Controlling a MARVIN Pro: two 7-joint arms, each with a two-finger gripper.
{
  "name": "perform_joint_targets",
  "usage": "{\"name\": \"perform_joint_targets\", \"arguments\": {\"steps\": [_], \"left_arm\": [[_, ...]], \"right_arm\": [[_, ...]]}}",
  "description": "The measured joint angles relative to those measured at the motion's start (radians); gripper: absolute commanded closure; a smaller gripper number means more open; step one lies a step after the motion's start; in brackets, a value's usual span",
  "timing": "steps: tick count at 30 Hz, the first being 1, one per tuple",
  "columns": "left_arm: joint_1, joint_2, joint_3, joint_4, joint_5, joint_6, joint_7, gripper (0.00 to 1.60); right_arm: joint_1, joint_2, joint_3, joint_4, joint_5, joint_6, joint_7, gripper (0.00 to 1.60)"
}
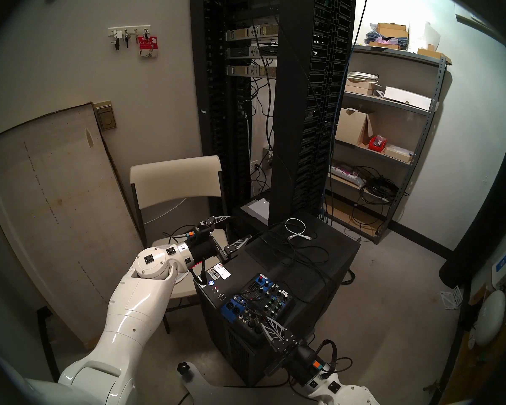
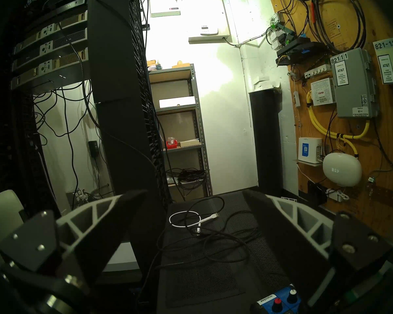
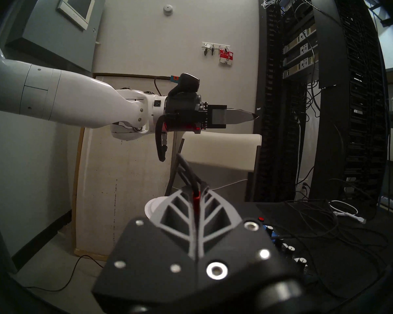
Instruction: Insert aux cable
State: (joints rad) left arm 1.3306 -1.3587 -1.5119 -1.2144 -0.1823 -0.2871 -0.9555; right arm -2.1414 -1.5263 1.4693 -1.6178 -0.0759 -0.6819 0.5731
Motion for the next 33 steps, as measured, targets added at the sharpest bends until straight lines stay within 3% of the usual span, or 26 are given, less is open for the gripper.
{"name": "perform_joint_targets", "arguments": {"steps": [33], "left_arm": [[-0.002, -0.001, -0.008, 0.000, 0.006, 0.000, 0.000, 0.00]], "right_arm": [[0.015, 0.010, -0.002, 0.013, -0.011, 0.001, 0.004, 1.60]]}}
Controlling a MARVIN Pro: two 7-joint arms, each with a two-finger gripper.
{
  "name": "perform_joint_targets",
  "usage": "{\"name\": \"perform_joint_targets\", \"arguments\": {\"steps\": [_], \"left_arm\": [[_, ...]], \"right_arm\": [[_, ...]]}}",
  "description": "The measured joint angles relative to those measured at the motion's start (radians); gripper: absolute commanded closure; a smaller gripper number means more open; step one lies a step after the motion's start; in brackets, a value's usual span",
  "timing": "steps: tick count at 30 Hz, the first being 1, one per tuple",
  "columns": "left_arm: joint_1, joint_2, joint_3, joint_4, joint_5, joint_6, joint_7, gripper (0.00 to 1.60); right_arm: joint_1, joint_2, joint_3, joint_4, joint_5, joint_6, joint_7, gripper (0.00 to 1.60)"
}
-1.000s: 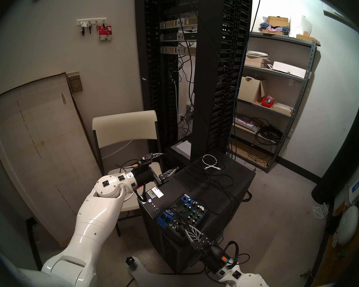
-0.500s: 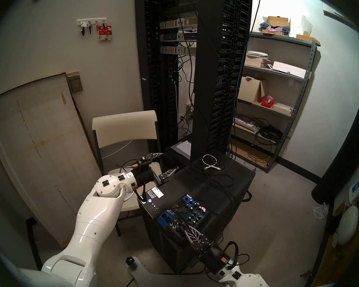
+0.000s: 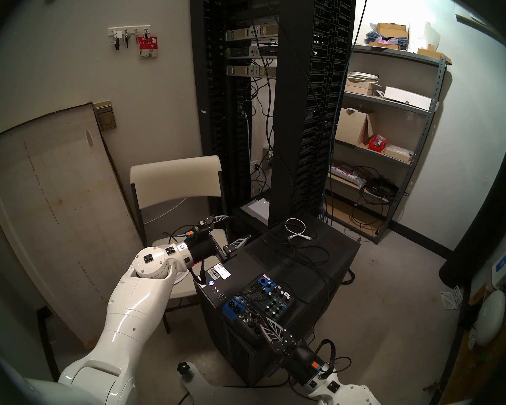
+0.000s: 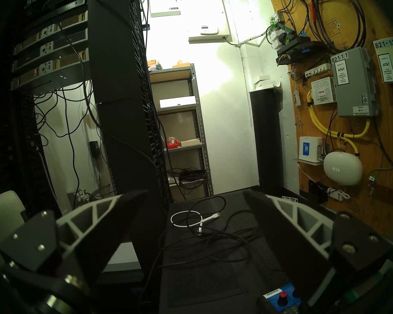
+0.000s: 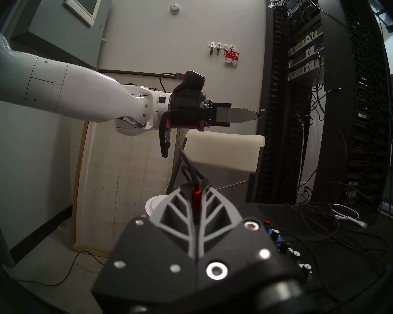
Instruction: Insert aux cable
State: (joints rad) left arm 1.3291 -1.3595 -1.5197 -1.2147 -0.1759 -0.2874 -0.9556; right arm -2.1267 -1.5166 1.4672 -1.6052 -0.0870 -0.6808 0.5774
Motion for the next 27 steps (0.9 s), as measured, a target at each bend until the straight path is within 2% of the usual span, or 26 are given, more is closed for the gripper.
{"name": "perform_joint_targets", "arguments": {"steps": [27], "left_arm": [[0.000, -0.001, -0.002, 0.002, 0.004, -0.002, -0.001, 0.00]], "right_arm": [[0.004, 0.004, -0.003, -0.003, 0.017, 0.027, 0.002, 1.60]]}}
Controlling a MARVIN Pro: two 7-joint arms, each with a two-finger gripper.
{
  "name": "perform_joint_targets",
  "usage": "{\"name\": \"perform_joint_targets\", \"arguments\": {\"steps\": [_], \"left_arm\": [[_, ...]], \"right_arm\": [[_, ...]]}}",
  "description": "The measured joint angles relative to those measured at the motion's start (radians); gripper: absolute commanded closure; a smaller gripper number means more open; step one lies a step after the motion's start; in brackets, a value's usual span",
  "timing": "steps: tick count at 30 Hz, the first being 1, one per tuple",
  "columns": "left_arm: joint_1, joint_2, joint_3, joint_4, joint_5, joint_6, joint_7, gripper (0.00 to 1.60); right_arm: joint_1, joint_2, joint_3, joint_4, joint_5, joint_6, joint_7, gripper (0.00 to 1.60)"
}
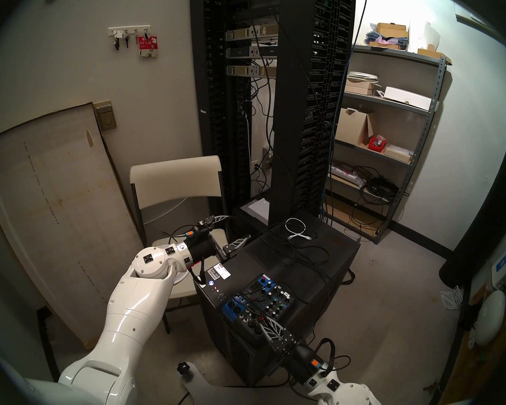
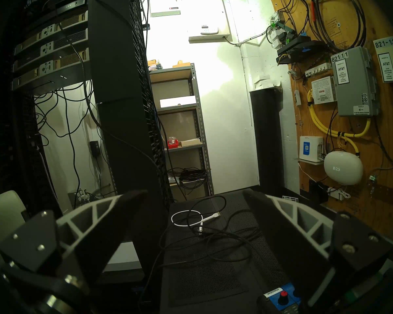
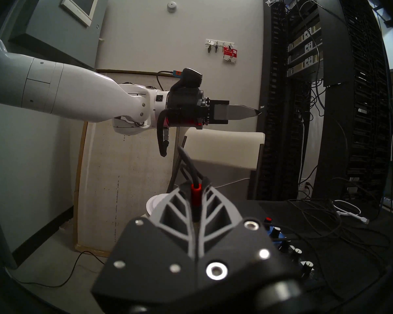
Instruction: Insert aux cable
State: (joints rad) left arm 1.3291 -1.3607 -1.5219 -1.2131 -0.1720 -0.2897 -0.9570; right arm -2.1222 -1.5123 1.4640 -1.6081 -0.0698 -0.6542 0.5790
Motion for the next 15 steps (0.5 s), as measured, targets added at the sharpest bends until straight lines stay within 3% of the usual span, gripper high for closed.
{"name": "perform_joint_targets", "arguments": {"steps": [6, 12, 13, 15], "left_arm": [[-0.005, 0.002, 0.004, 0.004, -0.014, 0.012, -0.040, 0.00], [-0.004, 0.023, 0.012, -0.009, -0.067, 0.092, -0.152, 0.00], [0.001, 0.031, 0.012, -0.021, -0.078, 0.112, -0.179, 0.83], [0.009, 0.038, 0.013, -0.035, -0.085, 0.129, -0.202, 0.86]], "right_arm": [[-0.001, 0.002, 0.000, -0.006, 0.009, 0.010, 0.003, 1.60], [-0.003, 0.004, -0.001, -0.009, 0.020, 0.019, 0.007, 1.60], [-0.003, 0.005, -0.002, -0.009, 0.022, 0.020, 0.008, 1.60], [-0.003, 0.005, -0.002, -0.009, 0.023, 0.021, 0.009, 1.60]]}}
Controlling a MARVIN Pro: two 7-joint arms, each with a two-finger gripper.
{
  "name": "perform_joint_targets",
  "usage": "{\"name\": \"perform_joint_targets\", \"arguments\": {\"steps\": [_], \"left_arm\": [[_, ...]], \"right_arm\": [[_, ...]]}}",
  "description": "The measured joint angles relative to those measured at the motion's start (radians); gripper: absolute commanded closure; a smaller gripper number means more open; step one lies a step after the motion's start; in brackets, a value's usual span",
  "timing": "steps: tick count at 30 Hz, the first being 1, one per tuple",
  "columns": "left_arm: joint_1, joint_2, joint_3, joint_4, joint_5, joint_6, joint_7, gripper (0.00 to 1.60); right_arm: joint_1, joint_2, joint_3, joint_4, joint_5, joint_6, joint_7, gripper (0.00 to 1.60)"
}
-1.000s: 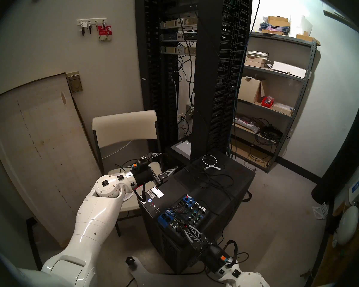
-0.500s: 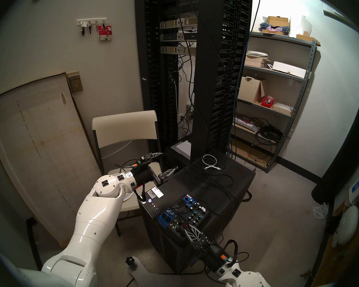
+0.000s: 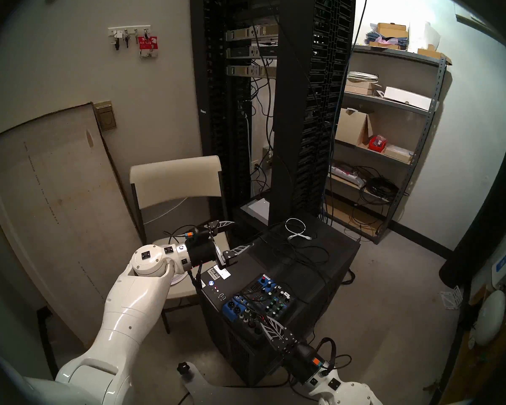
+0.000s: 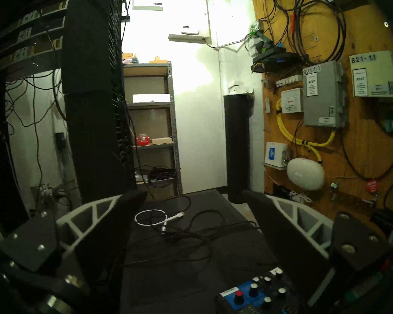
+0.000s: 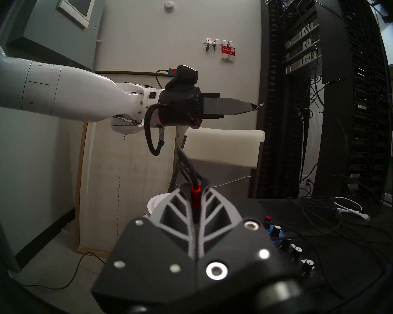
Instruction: Insert aux cable
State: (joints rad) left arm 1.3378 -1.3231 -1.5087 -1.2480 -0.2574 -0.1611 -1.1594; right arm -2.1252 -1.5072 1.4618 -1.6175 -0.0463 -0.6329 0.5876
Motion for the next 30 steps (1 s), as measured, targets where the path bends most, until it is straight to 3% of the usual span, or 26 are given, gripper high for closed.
{"name": "perform_joint_targets", "arguments": {"steps": [1, 2, 3, 5, 7, 9, 22, 30], "left_arm": [[0.004, 0.003, 0.000, -0.006, -0.003, 0.006, -0.009, 0.85], [0.013, 0.008, 0.001, -0.017, -0.008, 0.018, -0.027, 0.24], [0.021, 0.012, 0.002, -0.027, -0.011, 0.026, -0.038, 0.07], [0.035, 0.018, 0.004, -0.043, -0.015, 0.038, -0.054, 0.17], [0.050, 0.022, 0.008, -0.059, -0.017, 0.048, -0.067, 0.15], [0.063, 0.025, 0.014, -0.073, -0.019, 0.056, -0.079, 0.00], [0.136, 0.045, 0.062, -0.134, -0.012, 0.077, -0.127, 0.00], [0.160, 0.069, 0.048, -0.158, -0.025, 0.072, -0.171, 0.00]], "right_arm": [[0.000, 0.000, 0.000, 0.000, 0.001, 0.000, 0.000, 1.60], [0.000, 0.000, -0.001, 0.000, 0.001, 0.001, 0.000, 1.60], [0.000, 0.000, -0.001, 0.000, 0.002, 0.002, 0.000, 1.60], [0.000, 0.001, -0.001, 0.000, 0.002, 0.002, 0.000, 1.60], [0.000, 0.001, -0.002, 0.000, 0.002, 0.002, 0.000, 1.60], [0.000, 0.001, -0.002, 0.000, 0.002, 0.002, 0.000, 1.60], [0.001, 0.000, -0.005, 0.000, -0.003, 0.002, -0.002, 1.60], [0.001, -0.001, -0.006, 0.001, -0.003, 0.003, -0.002, 1.60]]}}
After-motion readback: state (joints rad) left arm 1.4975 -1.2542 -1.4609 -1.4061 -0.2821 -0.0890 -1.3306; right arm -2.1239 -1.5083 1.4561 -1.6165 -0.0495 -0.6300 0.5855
